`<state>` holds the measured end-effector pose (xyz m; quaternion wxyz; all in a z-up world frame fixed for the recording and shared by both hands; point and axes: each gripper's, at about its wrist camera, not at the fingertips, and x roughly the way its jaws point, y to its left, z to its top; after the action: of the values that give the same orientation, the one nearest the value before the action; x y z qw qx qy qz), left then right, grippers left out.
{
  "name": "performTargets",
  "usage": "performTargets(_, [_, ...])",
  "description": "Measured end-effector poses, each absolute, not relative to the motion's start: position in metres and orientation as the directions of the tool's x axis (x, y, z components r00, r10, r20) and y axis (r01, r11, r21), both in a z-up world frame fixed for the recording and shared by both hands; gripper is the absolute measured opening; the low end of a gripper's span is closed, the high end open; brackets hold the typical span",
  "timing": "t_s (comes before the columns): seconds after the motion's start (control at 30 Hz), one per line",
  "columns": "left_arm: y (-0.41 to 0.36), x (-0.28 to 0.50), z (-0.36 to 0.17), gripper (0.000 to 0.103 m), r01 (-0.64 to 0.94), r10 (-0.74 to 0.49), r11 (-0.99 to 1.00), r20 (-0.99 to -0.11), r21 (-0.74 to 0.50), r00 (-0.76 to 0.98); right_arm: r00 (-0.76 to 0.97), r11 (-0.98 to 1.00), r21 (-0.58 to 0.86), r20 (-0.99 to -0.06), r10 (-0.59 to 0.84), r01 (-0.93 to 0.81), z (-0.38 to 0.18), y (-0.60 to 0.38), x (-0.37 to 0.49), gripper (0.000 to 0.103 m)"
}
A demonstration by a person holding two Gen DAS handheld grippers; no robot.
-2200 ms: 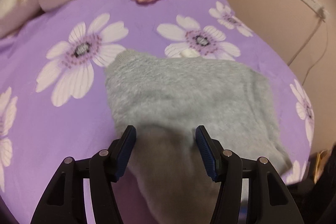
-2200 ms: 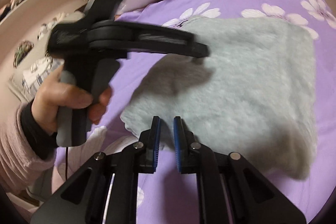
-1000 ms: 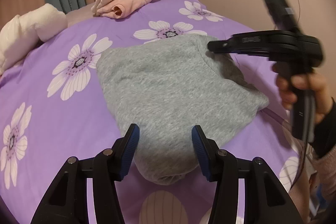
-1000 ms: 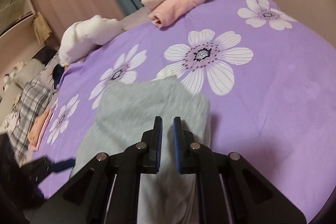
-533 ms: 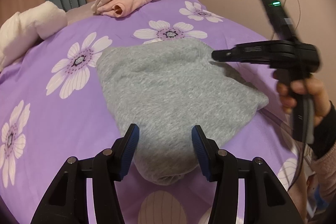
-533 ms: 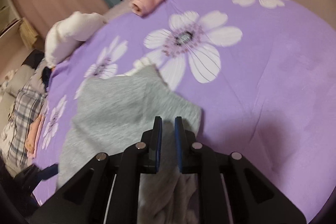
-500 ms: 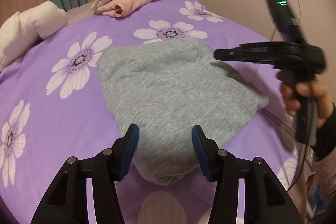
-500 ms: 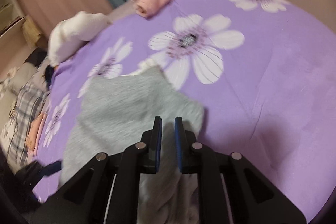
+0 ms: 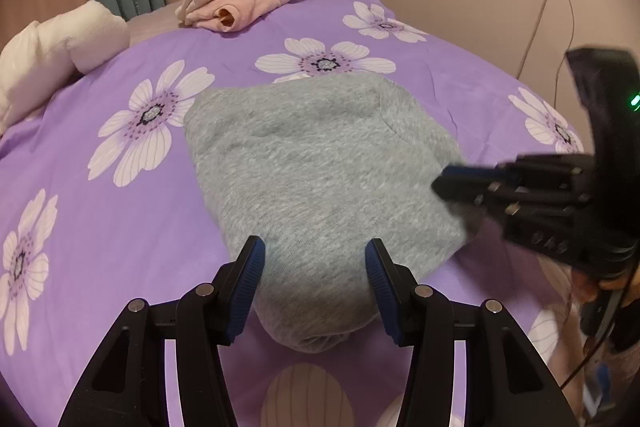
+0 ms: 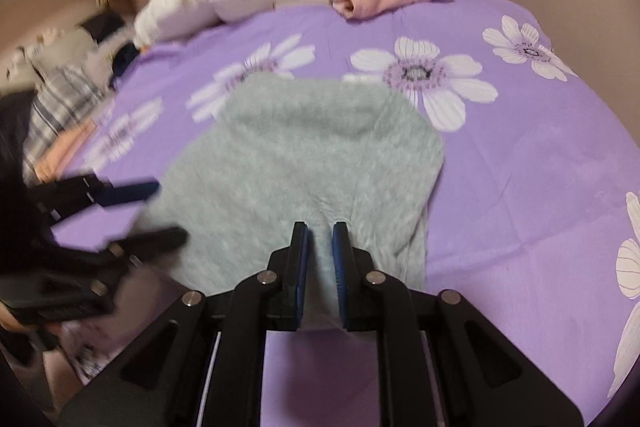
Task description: Fold small clothes
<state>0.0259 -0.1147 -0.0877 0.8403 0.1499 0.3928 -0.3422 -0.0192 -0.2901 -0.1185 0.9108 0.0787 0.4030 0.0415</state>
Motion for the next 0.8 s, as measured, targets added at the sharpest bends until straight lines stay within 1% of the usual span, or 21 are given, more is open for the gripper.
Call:
performTargets(0.13, [-0.115, 0.026, -0.088, 0.051, 0.694, -0.459, 0.720, -0.760, -0.016, 0.459, 0.670, 0.978, 0.207, -0.727, 0.152, 0.002, -0.129, -0.295, -0.019, 0.012])
performTargets(0.4, [-0.108, 0.023, -0.084, 0.051, 0.665, -0.464, 0.746, -0.752, -0.046, 0.469, 0.702, 0.961, 0.274, -0.691, 0.171, 0.035, -0.132, -0.297, -0.029, 0.013])
performTargets(0.47, [-0.104, 0.022, -0.082, 0.051, 0.653, -0.468, 0.755, -0.747, -0.061, 0.472, 0.710, 0.954, 0.298, -0.680, 0.183, 0.039, -0.130, -0.297, -0.033, 0.018])
performTargets(0.53, [-0.097, 0.021, -0.081, 0.051, 0.635, -0.480, 0.766, -0.746, -0.099, 0.462, 0.718, 0.951, 0.309, -0.668, 0.197, 0.026, -0.126, -0.294, -0.041, 0.029])
performTargets(0.57, [-0.093, 0.022, -0.081, 0.051, 0.622, -0.483, 0.774, -0.747, -0.119, 0.457, 0.718, 0.952, 0.305, -0.667, 0.198, 0.020, -0.125, -0.292, -0.043, 0.031])
performTargets(0.67, [-0.083, 0.018, -0.080, 0.051, 0.591, -0.480, 0.793, -0.748, -0.147, 0.458, 0.716, 0.959, 0.283, -0.673, 0.186, 0.017, -0.121, -0.288, -0.050, 0.033])
performTargets(0.73, [-0.078, 0.014, -0.078, 0.053, 0.578, -0.479, 0.801, -0.747, -0.156, 0.461, 0.713, 0.957, 0.289, -0.676, 0.190, 0.020, -0.120, -0.288, -0.054, 0.036])
performTargets(0.8, [-0.073, 0.010, -0.075, 0.053, 0.568, -0.485, 0.805, -0.742, -0.172, 0.463, 0.708, 0.954, 0.298, -0.679, 0.193, 0.026, -0.120, -0.290, -0.057, 0.036])
